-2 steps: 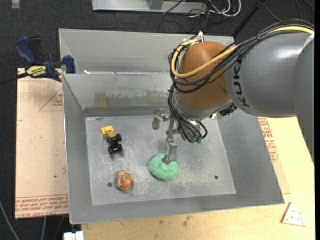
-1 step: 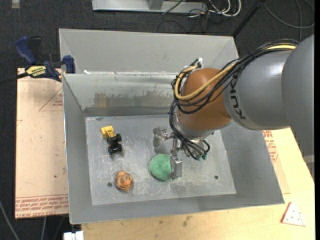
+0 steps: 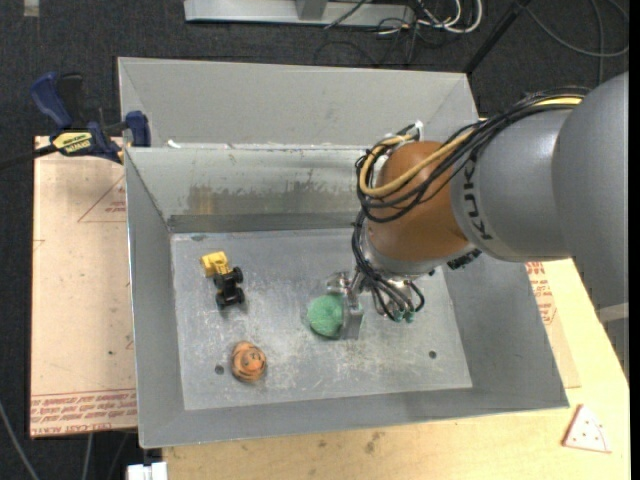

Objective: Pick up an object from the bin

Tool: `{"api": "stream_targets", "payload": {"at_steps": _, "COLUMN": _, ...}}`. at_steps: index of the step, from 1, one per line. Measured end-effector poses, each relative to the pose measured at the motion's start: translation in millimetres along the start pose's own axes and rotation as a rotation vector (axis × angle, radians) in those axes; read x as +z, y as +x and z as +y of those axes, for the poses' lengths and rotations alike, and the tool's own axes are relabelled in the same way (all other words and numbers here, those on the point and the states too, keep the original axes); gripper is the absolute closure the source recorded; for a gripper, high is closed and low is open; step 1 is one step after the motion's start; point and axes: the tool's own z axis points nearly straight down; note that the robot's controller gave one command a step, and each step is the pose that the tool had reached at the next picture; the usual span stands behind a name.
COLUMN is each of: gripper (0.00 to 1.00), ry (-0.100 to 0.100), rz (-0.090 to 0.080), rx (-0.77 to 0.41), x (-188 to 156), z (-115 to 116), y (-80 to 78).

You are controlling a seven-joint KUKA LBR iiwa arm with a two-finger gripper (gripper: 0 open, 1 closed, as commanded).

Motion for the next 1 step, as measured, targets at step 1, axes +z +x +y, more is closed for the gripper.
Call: {"api": "stream_targets", "payload": {"at_steps": 1, "gripper": 1.00, "ry": 0.000, "rz": 0.000, "rx": 0.001, "x": 0.0, "z": 0.0, "y": 0.0}}
